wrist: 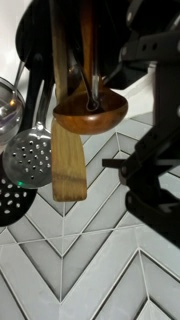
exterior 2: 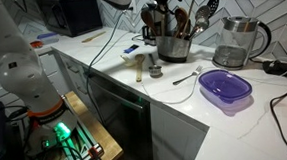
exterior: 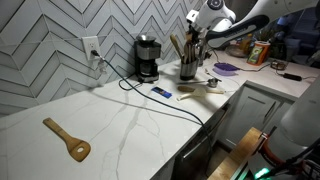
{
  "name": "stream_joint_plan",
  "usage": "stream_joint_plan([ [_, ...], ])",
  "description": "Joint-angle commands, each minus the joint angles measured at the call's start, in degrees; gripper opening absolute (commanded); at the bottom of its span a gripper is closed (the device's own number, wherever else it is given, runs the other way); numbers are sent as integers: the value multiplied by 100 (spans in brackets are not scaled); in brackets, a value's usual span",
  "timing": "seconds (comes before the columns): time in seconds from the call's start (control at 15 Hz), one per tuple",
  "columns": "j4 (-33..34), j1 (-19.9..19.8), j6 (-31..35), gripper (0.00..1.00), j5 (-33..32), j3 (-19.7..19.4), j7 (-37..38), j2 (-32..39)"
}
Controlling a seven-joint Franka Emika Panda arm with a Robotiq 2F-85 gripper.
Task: Remove the brown serving spoon from the pot
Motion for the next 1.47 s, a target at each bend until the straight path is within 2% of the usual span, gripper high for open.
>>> stream_joint_plan([
  [0.0, 94, -39, 114, 63, -458, -31, 232, 131],
  [0.07, 117, -36, 101, 69, -540, -30, 276, 152],
  [0.2, 146, -30, 109, 63, -630, -29, 306, 185],
  [0.33, 155, -26, 103, 44, -700, -27, 342, 185],
  [0.4, 157, -23, 107, 43, -719, -27, 348, 183],
  [0.47, 167, -20, 97, 31, -710, -27, 339, 186],
  [0.73, 186, -26, 89, 3, -681, -36, 319, 180],
  [0.8, 188, -25, 87, 0, -647, -38, 301, 179],
  [0.93, 218, -33, 89, 4, -655, -57, 309, 192],
  [1.4, 221, -14, -26, 4, -714, -46, 400, 23],
])
